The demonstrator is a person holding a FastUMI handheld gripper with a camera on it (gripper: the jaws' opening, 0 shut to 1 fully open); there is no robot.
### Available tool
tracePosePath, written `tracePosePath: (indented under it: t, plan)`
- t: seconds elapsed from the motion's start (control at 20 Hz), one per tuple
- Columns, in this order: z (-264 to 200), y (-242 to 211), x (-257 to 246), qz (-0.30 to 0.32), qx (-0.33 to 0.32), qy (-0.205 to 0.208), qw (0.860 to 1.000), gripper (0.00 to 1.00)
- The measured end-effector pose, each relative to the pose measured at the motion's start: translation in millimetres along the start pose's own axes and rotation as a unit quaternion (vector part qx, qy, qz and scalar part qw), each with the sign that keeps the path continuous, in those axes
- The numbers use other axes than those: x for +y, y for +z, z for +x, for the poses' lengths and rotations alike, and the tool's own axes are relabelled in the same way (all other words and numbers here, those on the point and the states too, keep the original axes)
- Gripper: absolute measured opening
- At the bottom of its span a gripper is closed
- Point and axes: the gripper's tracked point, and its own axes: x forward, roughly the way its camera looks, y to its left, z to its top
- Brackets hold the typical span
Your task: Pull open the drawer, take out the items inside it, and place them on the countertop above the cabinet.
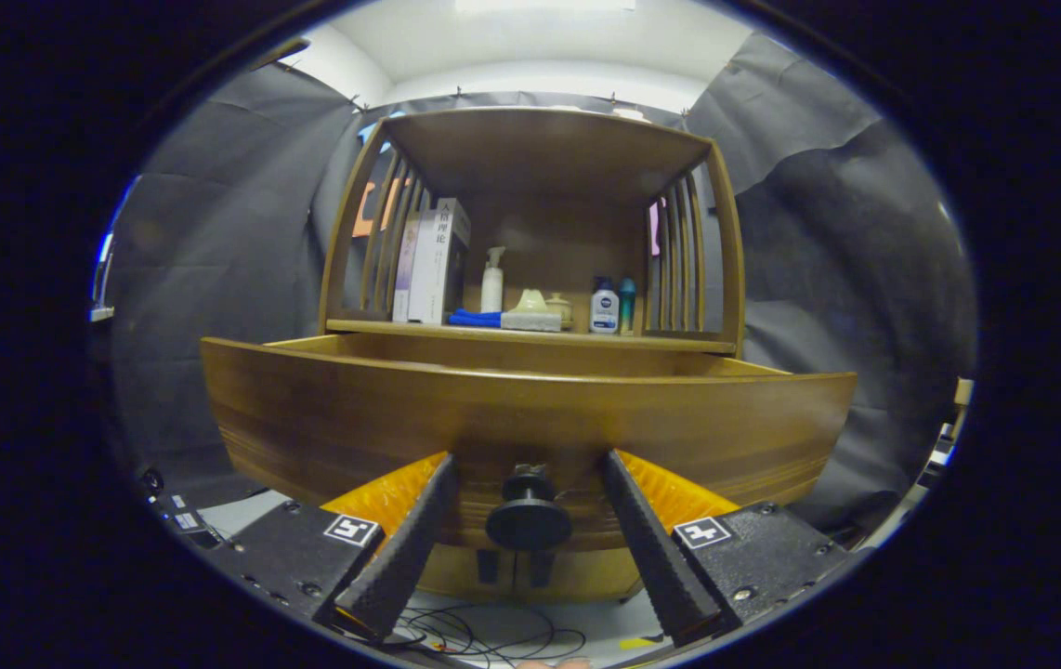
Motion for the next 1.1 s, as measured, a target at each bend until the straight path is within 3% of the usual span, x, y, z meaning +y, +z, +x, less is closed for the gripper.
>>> tracePosePath:
  t: [1.1]
  plan:
    - [58.5, 18.4, 2.5, 0.017, 0.033, 0.003, 0.999, 1.0]
